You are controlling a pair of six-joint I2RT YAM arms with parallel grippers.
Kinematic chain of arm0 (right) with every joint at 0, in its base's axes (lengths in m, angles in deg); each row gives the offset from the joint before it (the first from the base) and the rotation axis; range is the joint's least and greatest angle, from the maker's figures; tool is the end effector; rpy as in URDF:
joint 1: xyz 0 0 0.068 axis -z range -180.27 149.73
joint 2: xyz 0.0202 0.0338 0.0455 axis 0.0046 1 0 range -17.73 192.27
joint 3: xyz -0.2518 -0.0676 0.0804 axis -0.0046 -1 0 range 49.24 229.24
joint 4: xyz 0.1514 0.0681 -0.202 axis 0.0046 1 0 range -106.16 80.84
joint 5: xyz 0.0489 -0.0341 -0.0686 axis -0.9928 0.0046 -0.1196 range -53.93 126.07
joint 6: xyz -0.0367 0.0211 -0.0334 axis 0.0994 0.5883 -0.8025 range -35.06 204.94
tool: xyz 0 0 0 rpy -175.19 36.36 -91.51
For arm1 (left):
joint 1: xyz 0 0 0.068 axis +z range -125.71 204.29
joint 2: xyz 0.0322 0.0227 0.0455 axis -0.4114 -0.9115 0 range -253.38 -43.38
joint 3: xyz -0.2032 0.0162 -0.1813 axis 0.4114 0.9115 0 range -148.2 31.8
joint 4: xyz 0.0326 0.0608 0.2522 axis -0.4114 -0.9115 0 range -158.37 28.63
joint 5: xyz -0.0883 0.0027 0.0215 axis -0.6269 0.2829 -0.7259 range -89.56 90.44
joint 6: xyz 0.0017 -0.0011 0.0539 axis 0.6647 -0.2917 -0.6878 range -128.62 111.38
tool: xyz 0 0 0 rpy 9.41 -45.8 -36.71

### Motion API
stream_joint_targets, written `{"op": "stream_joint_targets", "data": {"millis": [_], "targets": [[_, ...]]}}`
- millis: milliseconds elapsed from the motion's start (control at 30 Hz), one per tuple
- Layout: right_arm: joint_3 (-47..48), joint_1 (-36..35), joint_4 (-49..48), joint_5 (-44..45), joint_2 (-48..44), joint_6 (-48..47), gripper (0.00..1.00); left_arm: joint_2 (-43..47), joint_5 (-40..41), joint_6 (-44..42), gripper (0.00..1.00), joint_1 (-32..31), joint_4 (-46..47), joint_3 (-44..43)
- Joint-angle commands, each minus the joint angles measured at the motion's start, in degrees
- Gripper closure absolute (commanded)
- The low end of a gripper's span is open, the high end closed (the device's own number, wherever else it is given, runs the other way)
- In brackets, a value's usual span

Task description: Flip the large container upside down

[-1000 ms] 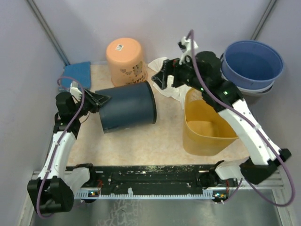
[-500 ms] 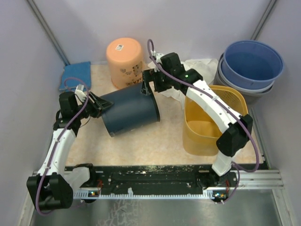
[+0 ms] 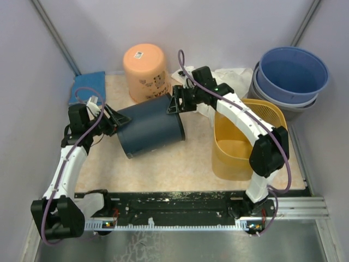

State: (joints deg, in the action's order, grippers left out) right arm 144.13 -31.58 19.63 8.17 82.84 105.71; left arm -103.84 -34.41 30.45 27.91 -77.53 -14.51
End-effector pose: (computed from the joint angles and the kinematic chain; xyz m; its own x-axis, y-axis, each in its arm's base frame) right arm 0.3306 0.2207 0.3387 -0.7981 -0.1186 -0.5907 -0.5089 0.6576 0.5555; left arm 0.2320 -0.0057 0.2893 -0.6687 -0.5606 -0.4884 0.0244 0.6400 -0.7680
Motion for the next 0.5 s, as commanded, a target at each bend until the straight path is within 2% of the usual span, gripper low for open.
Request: {"op": "stream_joint_targets", "data": {"millis": [0,167,233,300,367,467], "targets": [[0.2,-0.3,-5.6,-9.2,-3.9,2.1,0.39,-2.1,-0.7,-3.6,0.32,0.0,-3.7,-1.0],[-2.1,-0.2,-9.2,-9.9,-5.4,4.8,0.64,-4.0,-2.7,-4.1,0.31,0.0,-4.1,-1.0],[-2.3,-0.1,-9.4,-8.8,-8.1,5.1,0.79,-4.3,-2.9,-4.4,0.31,-0.1,-4.2,-0.9],[-1.8,-0.1,-9.0,-6.9,-9.2,5.1,1.0,-4.3,-3.0,-4.7,0.3,-0.1,-4.2,-1.0],[-0.9,-0.1,-8.0,-5.1,-10.2,4.6,1.0,-4.3,-3.2,-5.2,0.25,-0.1,-4.7,-1.4],[0.8,-0.1,-6.6,-0.7,-12.2,3.6,1.0,-4.2,-2.3,-6.6,0.12,0.0,-6.5,-3.0]]}}
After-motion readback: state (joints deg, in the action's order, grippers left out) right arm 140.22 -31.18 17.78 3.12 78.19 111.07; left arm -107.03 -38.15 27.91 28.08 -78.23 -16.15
